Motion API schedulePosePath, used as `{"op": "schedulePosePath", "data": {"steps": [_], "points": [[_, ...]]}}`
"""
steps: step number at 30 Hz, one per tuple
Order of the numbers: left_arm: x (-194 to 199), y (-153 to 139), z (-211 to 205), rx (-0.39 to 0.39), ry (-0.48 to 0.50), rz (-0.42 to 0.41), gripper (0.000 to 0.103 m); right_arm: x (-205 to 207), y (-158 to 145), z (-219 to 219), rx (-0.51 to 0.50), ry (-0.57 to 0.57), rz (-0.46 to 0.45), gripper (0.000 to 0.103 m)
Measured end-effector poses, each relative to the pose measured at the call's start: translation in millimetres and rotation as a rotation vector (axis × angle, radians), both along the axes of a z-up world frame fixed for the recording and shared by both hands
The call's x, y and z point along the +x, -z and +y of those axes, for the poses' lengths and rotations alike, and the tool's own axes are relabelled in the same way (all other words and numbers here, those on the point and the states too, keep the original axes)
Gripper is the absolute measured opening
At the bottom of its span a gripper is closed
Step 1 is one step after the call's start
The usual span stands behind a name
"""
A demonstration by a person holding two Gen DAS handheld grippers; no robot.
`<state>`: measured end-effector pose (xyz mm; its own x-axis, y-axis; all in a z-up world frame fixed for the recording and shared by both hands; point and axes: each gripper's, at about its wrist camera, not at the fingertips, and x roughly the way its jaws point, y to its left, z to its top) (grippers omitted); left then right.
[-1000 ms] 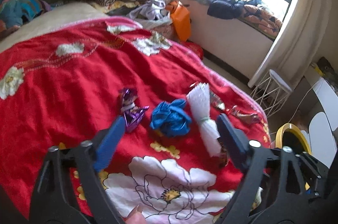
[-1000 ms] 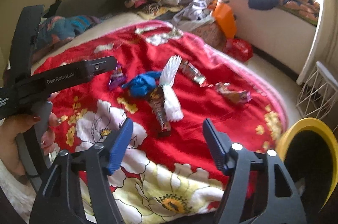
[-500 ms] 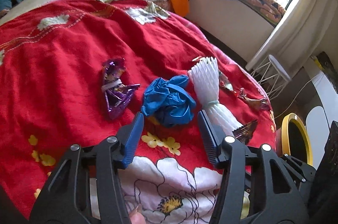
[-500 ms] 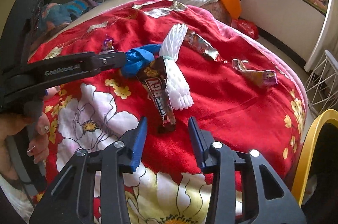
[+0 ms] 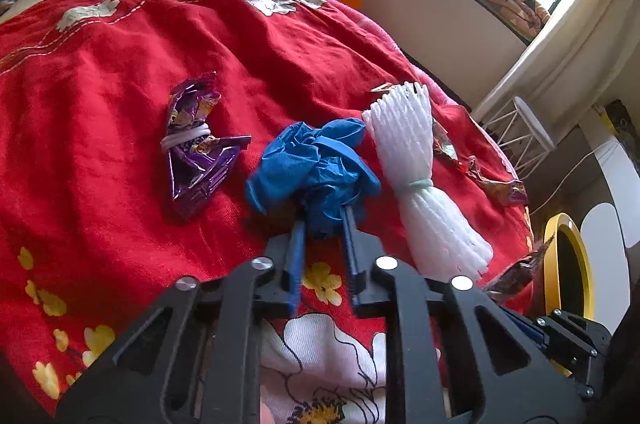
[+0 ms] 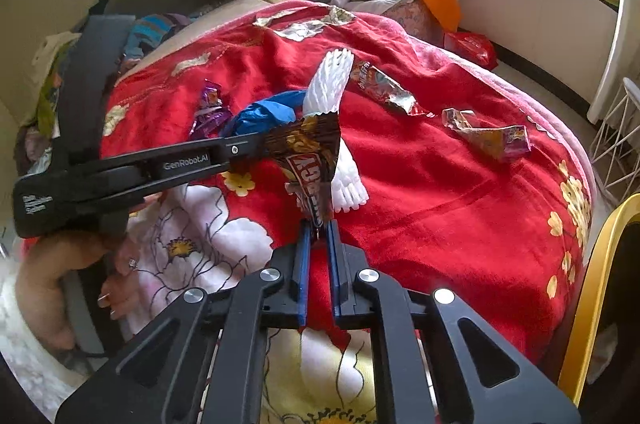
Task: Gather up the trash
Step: 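Close the left gripper on the blue crumpled bag while the right gripper grasps the brown chocolate wrapper, then carry the blue bag and brown wrapper in both grippers over the yellow bin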
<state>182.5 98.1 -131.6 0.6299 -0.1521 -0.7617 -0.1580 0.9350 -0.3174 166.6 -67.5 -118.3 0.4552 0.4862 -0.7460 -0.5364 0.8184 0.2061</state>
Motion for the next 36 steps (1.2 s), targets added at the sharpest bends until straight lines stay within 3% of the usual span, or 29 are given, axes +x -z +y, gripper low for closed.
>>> {"op": "schedulePosePath", "data": {"steps": [7, 28, 36], "points": [[-10.4, -12.2, -5.3, -0.001, 0.012, -0.04, 0.002, -10.8, -9.3, -15.3, 0.029, 0.006, -0.008, 0.008], [-42.5, -89.1, -36.1, 0.012, 0.096, -0.228, 0.002, -31.6, -55.4, -54.9, 0.092, 0.053, -0.096, 0.007], [-47.6, -105.0, -53.3, 0.004, 0.141, -0.269, 0.002, -30.7, -70.1, -76.0, 0.115, 0.106, -0.133, 0.007]]}}
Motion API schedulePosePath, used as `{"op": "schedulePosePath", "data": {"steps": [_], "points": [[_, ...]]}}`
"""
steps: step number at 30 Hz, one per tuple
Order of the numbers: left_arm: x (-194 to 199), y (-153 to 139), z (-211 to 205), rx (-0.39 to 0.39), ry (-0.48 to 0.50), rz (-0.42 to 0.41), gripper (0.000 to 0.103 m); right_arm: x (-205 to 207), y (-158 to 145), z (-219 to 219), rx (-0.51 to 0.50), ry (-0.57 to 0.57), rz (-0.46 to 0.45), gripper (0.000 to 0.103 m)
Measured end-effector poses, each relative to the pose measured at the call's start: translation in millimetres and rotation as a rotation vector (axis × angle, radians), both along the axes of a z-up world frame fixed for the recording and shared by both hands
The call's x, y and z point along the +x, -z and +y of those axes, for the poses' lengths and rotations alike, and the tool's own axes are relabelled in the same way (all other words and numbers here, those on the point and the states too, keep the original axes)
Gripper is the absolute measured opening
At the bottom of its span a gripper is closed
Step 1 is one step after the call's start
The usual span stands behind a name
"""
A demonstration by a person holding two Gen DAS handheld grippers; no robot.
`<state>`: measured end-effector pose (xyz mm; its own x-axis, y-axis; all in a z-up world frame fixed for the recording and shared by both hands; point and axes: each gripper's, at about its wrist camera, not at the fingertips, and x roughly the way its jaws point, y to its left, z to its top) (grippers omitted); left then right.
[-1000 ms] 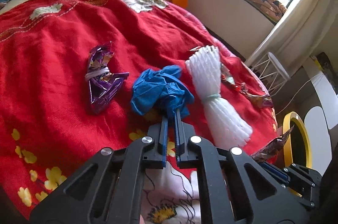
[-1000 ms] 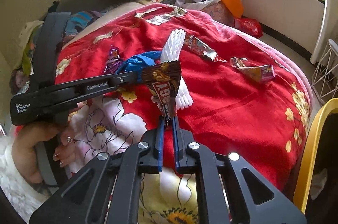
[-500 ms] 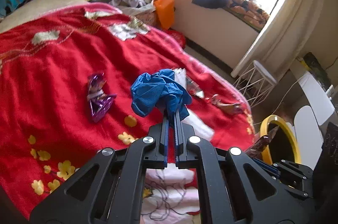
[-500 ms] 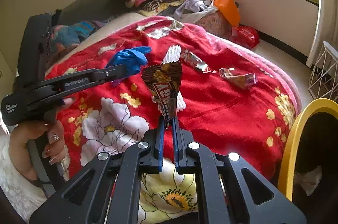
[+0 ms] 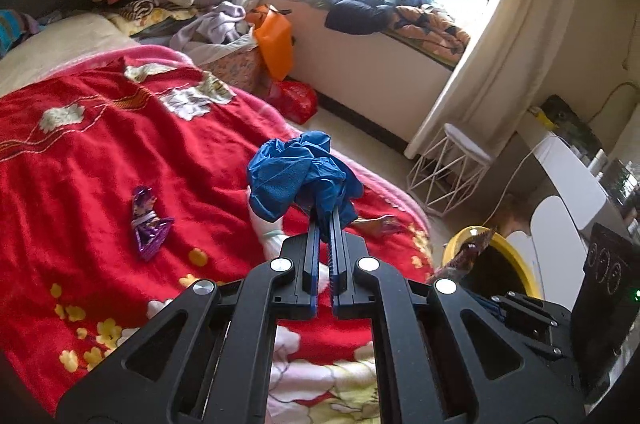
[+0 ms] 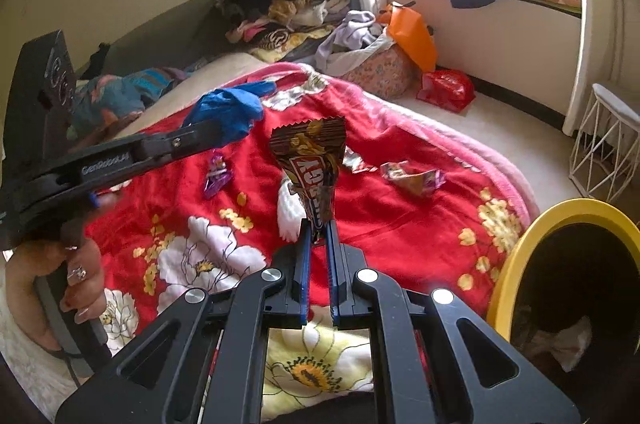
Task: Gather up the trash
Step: 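Carry the blue bag and brown wrapper in both grippers over the yellow bin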
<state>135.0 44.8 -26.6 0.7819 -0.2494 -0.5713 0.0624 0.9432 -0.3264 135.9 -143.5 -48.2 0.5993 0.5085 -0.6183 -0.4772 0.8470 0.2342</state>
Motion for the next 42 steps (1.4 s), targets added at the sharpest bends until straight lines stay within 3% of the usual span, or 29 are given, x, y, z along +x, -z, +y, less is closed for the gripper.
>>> {"op": "schedulePosePath", "data": {"steps": [21, 42], "points": [[-13.7, -27.8, -56.9, 0.021, 0.152, -0.075, 0.002, -1.1, -23.5, -65.8, 0.041, 0.165, -0.062, 0.007], [-20.3, -30.4, -117.6, 0.055, 0.301, -0.089, 0.002, -4.2, -26.0, -132.9, 0.062, 0.336, -0.07, 0.007]]}}
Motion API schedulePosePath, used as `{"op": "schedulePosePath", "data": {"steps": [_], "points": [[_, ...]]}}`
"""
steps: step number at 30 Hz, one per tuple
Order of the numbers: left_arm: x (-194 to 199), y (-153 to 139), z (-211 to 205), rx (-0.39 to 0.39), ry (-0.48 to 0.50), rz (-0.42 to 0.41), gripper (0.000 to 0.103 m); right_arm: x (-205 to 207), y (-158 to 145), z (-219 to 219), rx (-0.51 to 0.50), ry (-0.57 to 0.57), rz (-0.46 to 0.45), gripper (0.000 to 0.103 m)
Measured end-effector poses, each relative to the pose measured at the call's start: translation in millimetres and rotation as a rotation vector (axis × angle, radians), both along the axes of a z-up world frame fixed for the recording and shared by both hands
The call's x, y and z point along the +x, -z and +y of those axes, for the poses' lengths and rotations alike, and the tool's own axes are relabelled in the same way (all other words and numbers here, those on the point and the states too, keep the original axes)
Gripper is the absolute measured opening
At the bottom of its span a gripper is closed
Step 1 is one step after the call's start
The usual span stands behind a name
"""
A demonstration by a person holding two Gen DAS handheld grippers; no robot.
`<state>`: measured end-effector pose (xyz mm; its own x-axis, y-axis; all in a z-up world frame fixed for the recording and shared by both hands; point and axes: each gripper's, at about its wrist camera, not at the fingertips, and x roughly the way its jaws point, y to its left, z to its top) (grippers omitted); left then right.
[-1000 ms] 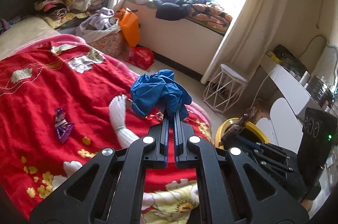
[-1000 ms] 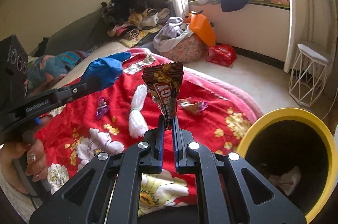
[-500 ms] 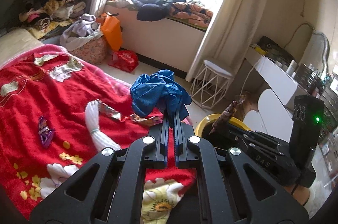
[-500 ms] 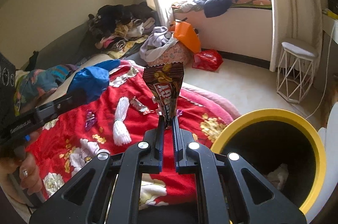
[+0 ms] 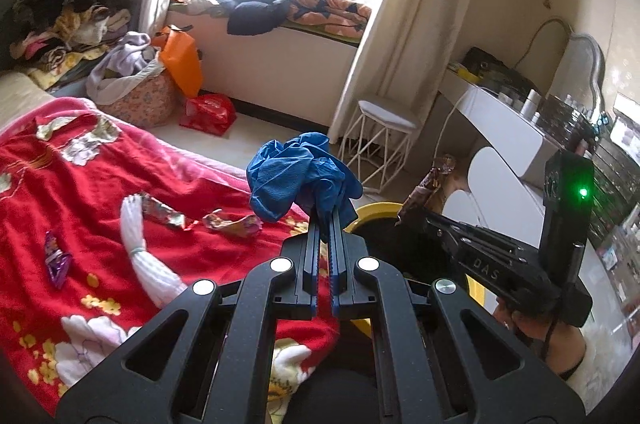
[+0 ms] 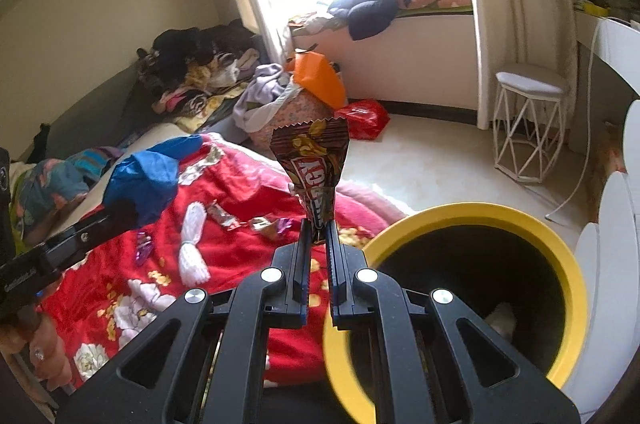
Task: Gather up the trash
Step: 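Carry the blue bag and brown wrapper in both grippers over the yellow bin, then open both grippers to drop the blue bag and brown wrapper into the bin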
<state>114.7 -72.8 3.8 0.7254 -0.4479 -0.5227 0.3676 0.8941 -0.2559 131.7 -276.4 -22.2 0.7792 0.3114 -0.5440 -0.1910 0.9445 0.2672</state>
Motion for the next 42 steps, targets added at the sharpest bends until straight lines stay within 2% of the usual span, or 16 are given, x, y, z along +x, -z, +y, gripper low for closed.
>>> {"op": "schedulePosePath", "data": {"steps": [24, 42], "points": [[-1.9, 12.7, -56.1, 0.043, 0.134, 0.024, 0.002, -1.8, 12.9, -60.4, -0.049, 0.18, 0.013, 0.007], [2.1, 47.4, -92.4, 0.08, 0.223, 0.094, 0.002, 5.2, 43.3, -90.5, -0.053, 0.259, 0.109, 0.007]]}}
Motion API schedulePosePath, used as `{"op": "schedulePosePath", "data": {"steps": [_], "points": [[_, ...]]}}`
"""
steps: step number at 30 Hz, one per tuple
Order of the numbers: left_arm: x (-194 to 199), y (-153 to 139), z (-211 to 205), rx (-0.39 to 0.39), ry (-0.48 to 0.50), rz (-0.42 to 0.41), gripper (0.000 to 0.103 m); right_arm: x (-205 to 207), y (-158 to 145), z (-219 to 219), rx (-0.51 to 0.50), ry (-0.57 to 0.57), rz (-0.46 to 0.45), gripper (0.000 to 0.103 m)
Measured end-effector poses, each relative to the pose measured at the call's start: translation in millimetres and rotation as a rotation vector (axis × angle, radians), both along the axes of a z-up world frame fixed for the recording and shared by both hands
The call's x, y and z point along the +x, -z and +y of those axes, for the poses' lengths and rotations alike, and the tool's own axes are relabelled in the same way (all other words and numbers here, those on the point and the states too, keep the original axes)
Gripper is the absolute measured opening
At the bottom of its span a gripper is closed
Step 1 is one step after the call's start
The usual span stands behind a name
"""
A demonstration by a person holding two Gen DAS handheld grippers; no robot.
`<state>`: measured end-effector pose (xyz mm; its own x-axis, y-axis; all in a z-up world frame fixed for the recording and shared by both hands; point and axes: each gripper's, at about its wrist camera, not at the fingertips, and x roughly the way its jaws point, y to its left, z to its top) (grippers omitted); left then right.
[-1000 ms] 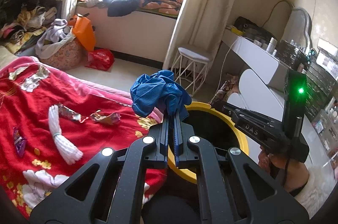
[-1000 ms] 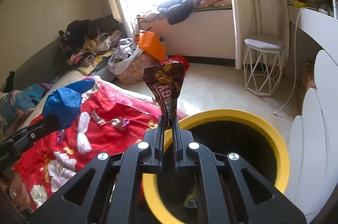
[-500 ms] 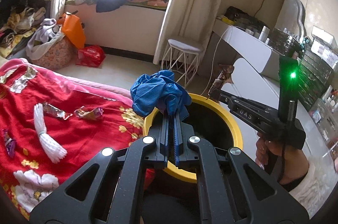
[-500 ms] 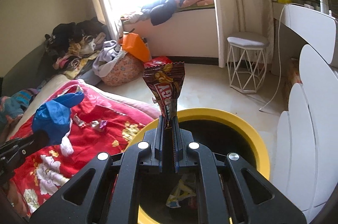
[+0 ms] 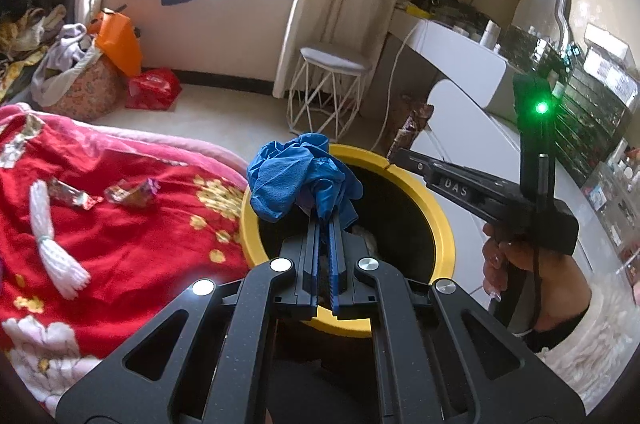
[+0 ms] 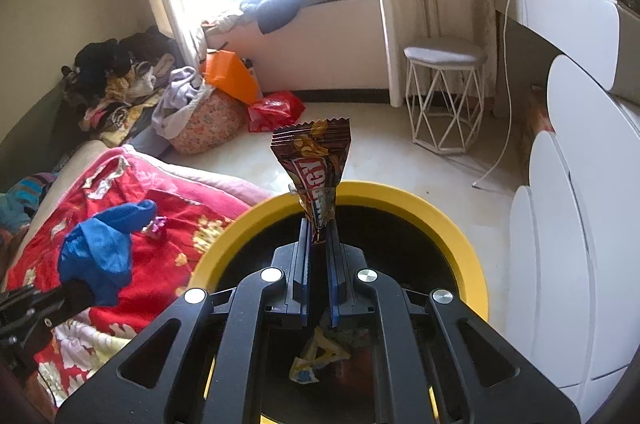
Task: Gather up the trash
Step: 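Open both grippers to drop the blue bag and brown wrapper into the bin, then move both open grippers back over the white mesh net on the bedspread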
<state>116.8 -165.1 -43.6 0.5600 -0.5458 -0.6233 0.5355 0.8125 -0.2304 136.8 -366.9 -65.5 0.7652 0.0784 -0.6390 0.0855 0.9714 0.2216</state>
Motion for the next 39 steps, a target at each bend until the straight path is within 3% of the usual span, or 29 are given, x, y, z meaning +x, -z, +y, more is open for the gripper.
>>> {"op": "schedulePosePath", "data": {"steps": [12, 14, 15, 16, 18, 21, 22, 33, 39], "points": [[8.5, 27.2, -28.6, 0.017, 0.047, 0.06, 0.004, 0.5, 17.3, -16.1, 0.025, 0.034, 0.06, 0.008], [14.7, 30.6, -29.5, 0.012, 0.04, 0.078, 0.024, 0.3, 19.6, -21.2, 0.034, 0.053, 0.069, 0.011], [16.6, 31.3, -28.5, 0.007, 0.03, 0.083, 0.042, 0.1, 20.7, -24.3, 0.045, 0.059, 0.076, 0.018], [17.6, 30.4, -26.8, 0.0, 0.018, 0.083, 0.05, -0.4, 20.9, -27.0, 0.049, 0.066, 0.078, 0.028], [16.9, 27.3, -23.1, -0.015, 0.013, 0.085, 0.055, -3.1, 19.0, -28.2, 0.049, 0.074, 0.069, 0.033], [13.7, 21.2, -15.1, -0.024, -0.014, 0.068, 0.087, -5.5, 14.6, -27.0, 0.047, 0.074, 0.056, 0.037], [12.5, 18.6, -11.7, -0.031, -0.026, 0.059, 0.091, -6.6, 12.7, -25.9, 0.049, 0.072, 0.048, 0.04], [2.9, -8.2, 30.8, -0.055, -0.178, -0.038, 0.092, -13.3, -21.2, 8.5, 0.02, -0.036, -0.058, 0.055], [0.2, -22.5, 58.7, -0.074, -0.255, -0.081, 0.092, -13.8, -35.9, 35.0, -0.002, -0.109, -0.091, 0.057]]}}
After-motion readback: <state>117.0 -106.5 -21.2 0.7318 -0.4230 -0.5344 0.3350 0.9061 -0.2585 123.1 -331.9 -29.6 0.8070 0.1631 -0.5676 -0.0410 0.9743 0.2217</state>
